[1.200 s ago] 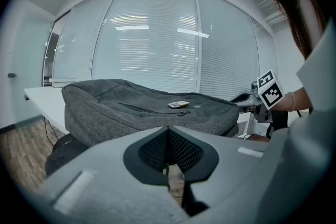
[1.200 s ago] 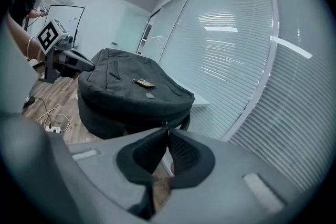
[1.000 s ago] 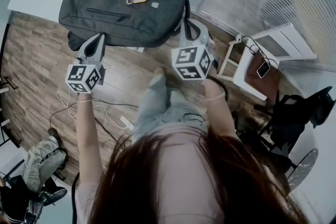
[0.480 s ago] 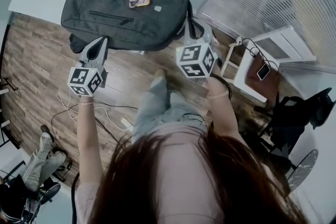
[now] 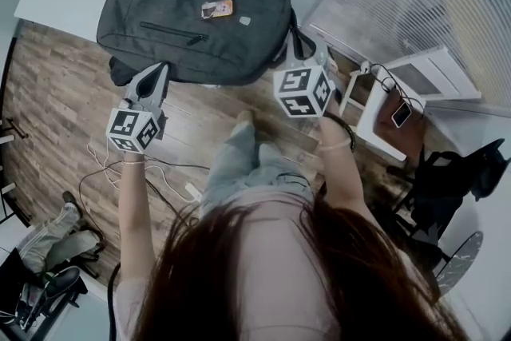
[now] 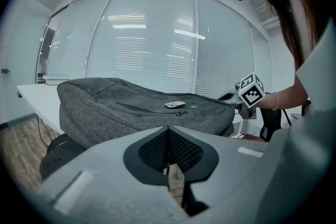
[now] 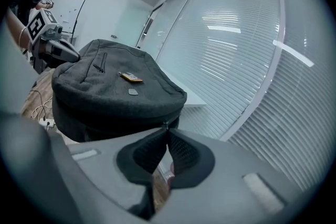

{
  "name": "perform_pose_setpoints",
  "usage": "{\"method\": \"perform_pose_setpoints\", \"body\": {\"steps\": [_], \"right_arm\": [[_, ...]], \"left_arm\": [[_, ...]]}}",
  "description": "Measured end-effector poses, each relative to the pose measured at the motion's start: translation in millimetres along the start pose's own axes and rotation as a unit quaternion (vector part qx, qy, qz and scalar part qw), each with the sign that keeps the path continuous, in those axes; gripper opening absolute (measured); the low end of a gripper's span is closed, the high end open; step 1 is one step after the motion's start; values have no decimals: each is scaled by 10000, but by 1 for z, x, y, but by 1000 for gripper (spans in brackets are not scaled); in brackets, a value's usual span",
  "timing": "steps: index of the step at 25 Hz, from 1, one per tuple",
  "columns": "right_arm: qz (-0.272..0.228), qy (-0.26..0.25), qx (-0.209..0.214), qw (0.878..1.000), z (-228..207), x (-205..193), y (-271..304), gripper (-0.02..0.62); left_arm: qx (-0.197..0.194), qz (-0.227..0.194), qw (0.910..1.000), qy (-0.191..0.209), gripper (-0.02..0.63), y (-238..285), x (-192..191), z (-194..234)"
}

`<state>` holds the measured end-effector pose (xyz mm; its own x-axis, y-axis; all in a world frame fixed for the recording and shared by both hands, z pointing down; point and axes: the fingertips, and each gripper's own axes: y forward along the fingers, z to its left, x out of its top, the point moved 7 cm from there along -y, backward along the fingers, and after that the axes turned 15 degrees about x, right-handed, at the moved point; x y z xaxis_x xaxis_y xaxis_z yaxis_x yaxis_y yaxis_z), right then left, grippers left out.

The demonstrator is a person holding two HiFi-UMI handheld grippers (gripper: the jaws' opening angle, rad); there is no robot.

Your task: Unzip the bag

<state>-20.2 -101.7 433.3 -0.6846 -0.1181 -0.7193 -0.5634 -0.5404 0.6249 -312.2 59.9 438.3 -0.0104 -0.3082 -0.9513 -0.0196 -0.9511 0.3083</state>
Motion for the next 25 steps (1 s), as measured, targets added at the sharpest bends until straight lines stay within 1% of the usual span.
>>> {"method": "perform_pose_setpoints", "body": {"steps": [16,20,25], "right_arm": [[59,-52,-67,9999,-19,5,16,15],[77,-44,-115,9999,-23,7,20,15],[109,-35,-194,9997,-28,9,24,17]], "left_arm": [[-142,18,9999,4,8,1,1,2],[-164,19,9998,56,8,1,0,2],[-293,45,9995,134,8,0,1,3]]}}
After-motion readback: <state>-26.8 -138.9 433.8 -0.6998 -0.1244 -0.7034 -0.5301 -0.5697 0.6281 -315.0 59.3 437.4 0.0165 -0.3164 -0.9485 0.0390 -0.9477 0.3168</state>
